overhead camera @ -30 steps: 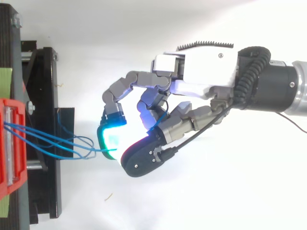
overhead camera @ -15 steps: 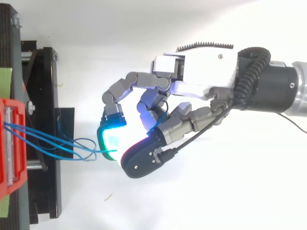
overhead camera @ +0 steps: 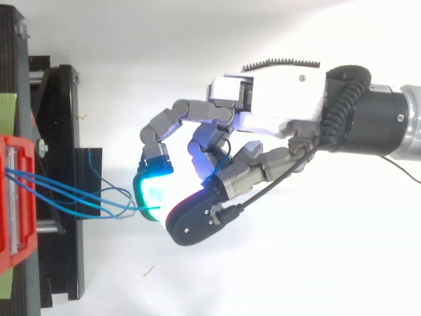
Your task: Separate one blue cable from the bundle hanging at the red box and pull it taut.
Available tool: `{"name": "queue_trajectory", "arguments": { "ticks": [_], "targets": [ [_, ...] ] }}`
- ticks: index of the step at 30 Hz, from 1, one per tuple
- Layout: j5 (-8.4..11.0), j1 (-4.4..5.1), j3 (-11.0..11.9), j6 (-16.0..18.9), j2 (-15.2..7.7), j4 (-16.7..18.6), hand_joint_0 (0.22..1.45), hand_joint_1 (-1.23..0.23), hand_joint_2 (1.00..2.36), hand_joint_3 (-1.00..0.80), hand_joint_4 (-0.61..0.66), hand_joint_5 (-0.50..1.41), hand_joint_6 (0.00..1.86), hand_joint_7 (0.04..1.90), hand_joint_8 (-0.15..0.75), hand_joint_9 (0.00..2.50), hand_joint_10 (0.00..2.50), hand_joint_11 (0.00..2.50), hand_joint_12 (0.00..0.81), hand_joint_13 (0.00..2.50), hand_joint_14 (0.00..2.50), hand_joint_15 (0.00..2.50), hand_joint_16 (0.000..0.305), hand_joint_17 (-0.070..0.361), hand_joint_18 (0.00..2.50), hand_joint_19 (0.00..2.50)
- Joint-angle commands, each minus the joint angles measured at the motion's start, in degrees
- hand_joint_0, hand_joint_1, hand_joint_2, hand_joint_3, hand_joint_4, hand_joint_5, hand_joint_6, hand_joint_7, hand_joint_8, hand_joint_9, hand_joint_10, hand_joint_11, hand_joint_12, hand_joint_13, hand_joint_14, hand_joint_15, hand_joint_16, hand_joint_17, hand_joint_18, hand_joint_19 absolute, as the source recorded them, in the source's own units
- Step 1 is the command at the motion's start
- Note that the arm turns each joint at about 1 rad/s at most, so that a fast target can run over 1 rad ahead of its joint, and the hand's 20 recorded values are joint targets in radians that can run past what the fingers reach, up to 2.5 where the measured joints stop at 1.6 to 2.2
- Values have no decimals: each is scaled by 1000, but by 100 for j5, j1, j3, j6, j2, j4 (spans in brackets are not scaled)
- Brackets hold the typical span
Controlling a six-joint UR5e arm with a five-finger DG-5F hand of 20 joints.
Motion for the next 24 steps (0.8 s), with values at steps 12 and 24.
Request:
{"name": "queue_trajectory", "arguments": {
  "ticks": [12,24],
  "targets": [
    [0,0,2,0,0,0,715,-831,1015,-255,-107,-190,885,1174,328,1001,1173,1516,377,914,1882,1420,42,94,1353,1468],
    [0,0,-7,0,0,0,718,-833,1015,-254,-99,-189,885,1161,324,999,1168,1497,382,911,1875,1399,41,93,1345,1467]
  ]
}}
